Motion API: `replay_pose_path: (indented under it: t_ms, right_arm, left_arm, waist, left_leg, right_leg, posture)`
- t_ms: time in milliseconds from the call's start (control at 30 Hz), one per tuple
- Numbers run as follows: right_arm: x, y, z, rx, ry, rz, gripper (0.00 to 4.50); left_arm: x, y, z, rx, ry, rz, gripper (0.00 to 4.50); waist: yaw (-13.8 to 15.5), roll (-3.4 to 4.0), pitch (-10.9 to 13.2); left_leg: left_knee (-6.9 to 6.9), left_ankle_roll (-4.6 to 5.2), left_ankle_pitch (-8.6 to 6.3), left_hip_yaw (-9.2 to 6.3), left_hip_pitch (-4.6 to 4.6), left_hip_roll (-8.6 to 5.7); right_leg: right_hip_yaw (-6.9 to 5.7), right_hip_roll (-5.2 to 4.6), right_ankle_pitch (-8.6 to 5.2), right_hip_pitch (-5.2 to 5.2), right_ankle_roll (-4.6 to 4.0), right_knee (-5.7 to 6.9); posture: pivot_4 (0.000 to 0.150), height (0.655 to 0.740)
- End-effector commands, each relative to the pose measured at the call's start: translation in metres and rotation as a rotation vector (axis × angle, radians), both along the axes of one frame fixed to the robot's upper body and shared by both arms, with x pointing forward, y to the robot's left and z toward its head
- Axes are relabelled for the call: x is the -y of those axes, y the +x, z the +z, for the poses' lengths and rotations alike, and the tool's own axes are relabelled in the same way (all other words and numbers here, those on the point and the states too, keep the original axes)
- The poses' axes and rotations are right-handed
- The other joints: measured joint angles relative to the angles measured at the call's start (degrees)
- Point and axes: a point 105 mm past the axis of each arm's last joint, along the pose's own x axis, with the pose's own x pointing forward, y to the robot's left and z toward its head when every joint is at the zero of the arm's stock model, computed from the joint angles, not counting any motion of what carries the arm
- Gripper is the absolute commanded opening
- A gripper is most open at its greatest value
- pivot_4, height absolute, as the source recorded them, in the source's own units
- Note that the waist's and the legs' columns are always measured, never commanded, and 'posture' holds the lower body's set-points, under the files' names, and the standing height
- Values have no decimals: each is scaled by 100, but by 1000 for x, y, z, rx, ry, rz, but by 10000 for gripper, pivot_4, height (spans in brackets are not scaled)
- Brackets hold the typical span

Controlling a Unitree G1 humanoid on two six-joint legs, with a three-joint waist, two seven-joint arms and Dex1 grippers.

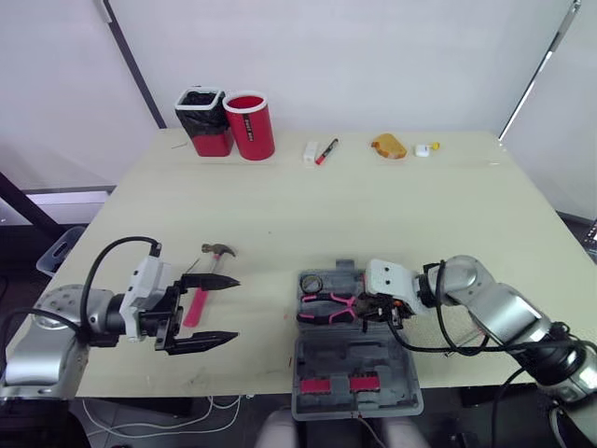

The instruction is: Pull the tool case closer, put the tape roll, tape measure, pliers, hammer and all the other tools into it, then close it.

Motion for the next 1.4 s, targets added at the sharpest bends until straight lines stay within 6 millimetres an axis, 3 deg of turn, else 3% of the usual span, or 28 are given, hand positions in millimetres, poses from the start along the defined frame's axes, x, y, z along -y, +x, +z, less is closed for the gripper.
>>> replay_pose_path:
  t_ms: [33, 333, 667, 967, 1000, 1167, 1400]
  right_arm:
    - [-4, 6, 8, 59, -31, 30, 9661]
    - [-5, 7, -1, 79, -104, 115, 9661]
    - [-21, 13, -6, 100, -92, 132, 9661]
    - [-19, 14, -8, 110, -89, 130, 9661]
    - [-18, 14, -8, 113, -88, 131, 20343]
    - [-17, 15, -7, 119, -72, 118, 43047]
    - [-32, 11, 2, 58, 132, 90, 44388]
  left_arm:
    - [-4, -1, 9, 38, 11, -13, 45000]
    - [-5, 1, 6, 38, 6, -2, 45000]
    - [-2, 4, 5, 45, 0, -1, 45000]
    - [1, 5, 5, 46, -1, -1, 45000]
    - [1, 5, 5, 46, -1, 0, 45000]
    - [2, 5, 4, 44, -5, -1, 45000]
    - [1, 5, 3, 40, -10, 5, 45000]
  waist:
    - [-10, 0, 0]
    - [-16, 0, 0]
    - [-25, 0, 0]
    - [-36, 0, 0]
    - [-34, 0, 0]
    - [-24, 0, 0]
    - [-27, -2, -1]
  left_leg:
    - [0, 0, 0, 0, 0, 0]
    - [0, 0, 0, -2, 1, 2]
    - [0, 0, 0, -4, 2, 4]
    - [0, 0, 0, -4, 4, 7]
    - [0, 0, 0, -4, 4, 7]
    - [0, -1, 0, -2, 3, 7]
    - [0, -1, 1, -4, 3, 7]
  right_leg:
    - [0, 0, 1, -1, 1, 1]
    - [-1, 5, 3, -4, 5, 7]
    - [-2, 9, 4, -4, 5, 10]
    - [-2, 12, 4, -5, 4, 12]
    - [-2, 12, 4, -5, 4, 12]
    - [-2, 11, 4, -5, 5, 11]
    - [-2, 11, 4, -5, 4, 11]
  posture:
    - [1500, 7400]
    - [1500, 7400]
    - [1500, 7400]
    - [1500, 7400]
    - [1500, 7400]
    - [1500, 7400]
    - [1500, 7400]
